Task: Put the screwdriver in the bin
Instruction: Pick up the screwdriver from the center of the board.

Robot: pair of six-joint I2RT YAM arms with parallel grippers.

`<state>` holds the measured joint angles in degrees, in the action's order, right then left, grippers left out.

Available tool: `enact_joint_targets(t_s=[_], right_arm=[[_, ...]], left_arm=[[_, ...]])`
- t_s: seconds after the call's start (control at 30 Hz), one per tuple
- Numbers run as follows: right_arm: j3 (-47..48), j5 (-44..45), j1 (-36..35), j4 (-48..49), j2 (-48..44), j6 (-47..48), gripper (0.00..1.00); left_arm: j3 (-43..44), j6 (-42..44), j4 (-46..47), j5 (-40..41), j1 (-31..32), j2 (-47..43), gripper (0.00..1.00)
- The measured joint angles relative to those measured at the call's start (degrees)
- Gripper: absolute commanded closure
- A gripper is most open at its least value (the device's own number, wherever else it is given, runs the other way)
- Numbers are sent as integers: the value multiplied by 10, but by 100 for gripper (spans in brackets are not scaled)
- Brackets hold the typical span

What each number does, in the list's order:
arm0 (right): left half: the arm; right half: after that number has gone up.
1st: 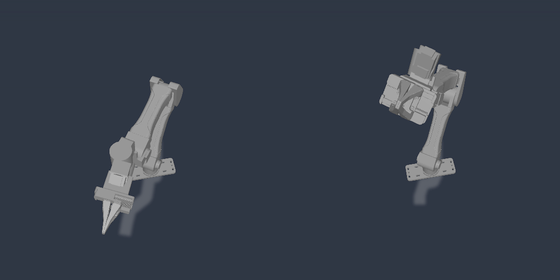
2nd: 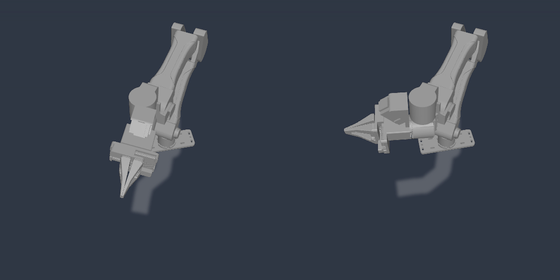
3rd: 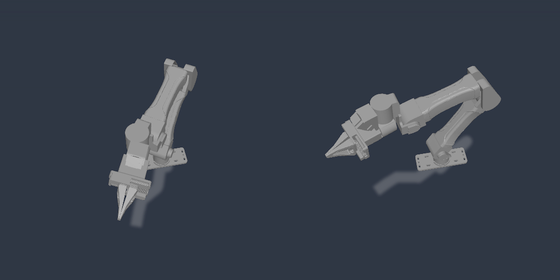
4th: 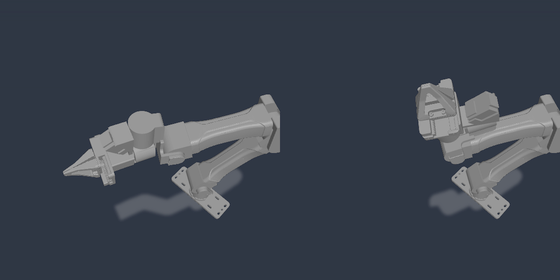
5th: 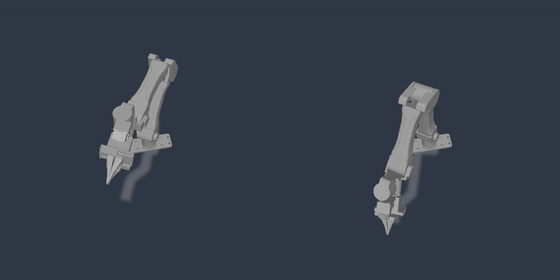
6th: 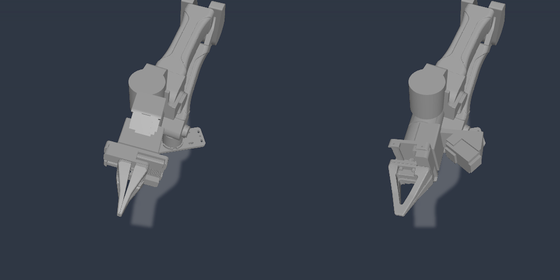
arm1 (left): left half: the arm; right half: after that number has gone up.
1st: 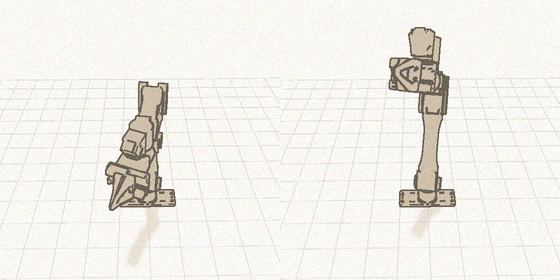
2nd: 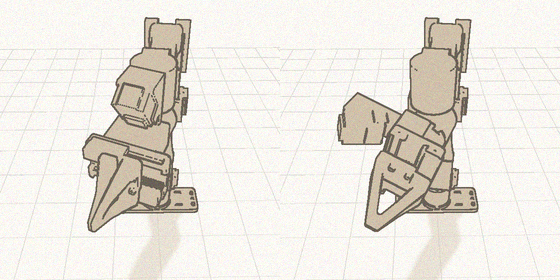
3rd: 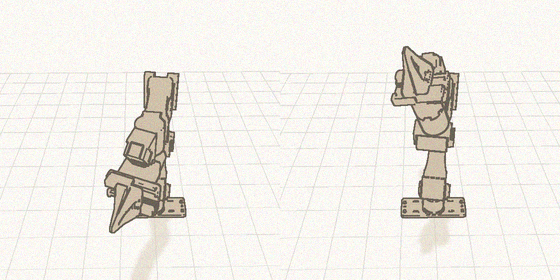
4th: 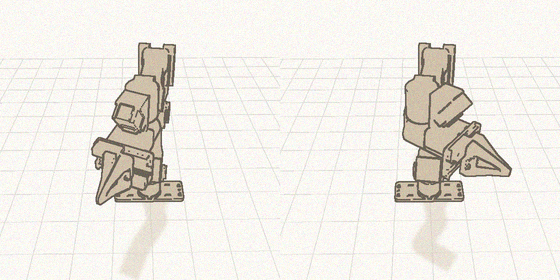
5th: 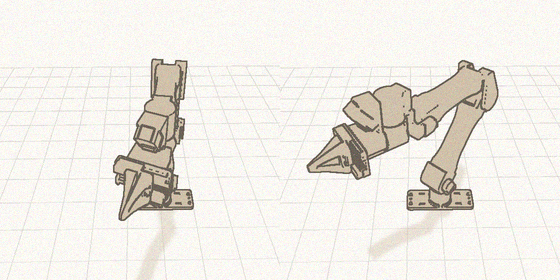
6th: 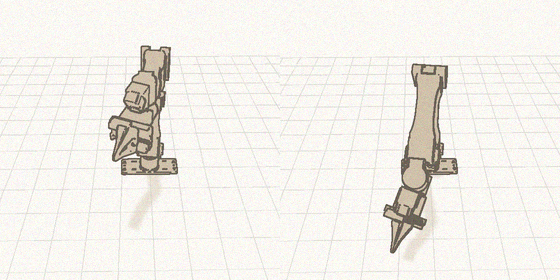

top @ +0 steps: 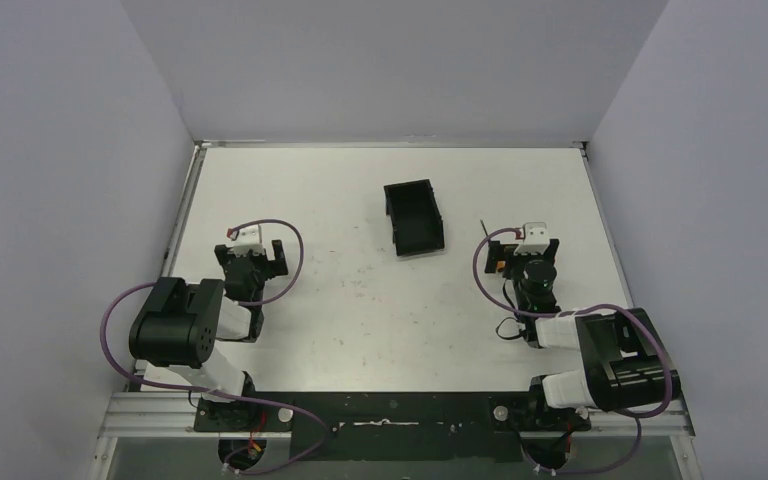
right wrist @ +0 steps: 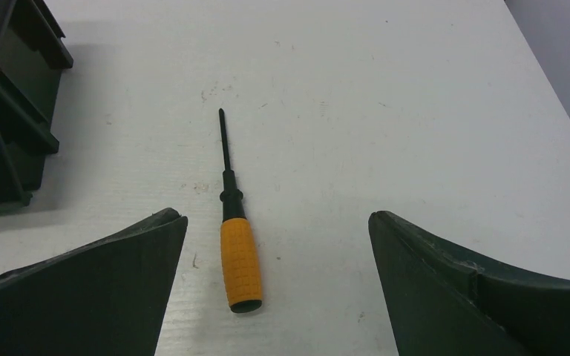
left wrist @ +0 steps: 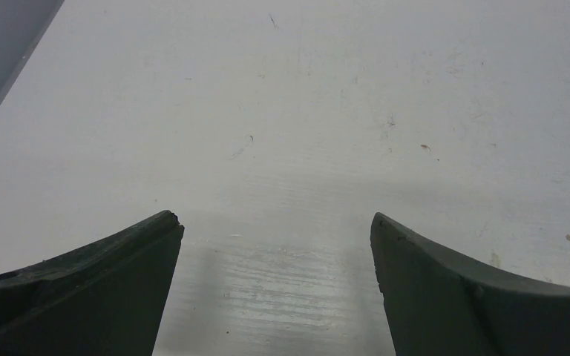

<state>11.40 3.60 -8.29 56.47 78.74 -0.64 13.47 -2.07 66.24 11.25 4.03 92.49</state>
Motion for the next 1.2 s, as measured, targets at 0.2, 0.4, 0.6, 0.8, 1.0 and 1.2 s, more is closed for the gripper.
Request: enact_joint_targets(t_s=[0.2, 0.4, 0.6, 0.8, 1.0, 1.2], right_arm=[[2, 0, 0, -4, 4, 0, 0], [2, 0, 0, -6, 5, 0, 0], [2, 1, 0, -9, 4, 0, 0], [2, 0, 0, -11, 1, 0, 0], [12, 1, 0, -65, -50, 0, 0], [85, 0, 0, -174, -115, 0, 0]], left_arm=[[0, 0, 0, 0, 0, 0, 3], [0, 0, 0, 0, 0, 0, 3], [0, 0, 0, 0, 0, 0, 3], [0, 0, 0, 0, 0, 0, 3], [0, 0, 0, 0, 0, 0, 3], [0, 0, 0, 0, 0, 0, 3]])
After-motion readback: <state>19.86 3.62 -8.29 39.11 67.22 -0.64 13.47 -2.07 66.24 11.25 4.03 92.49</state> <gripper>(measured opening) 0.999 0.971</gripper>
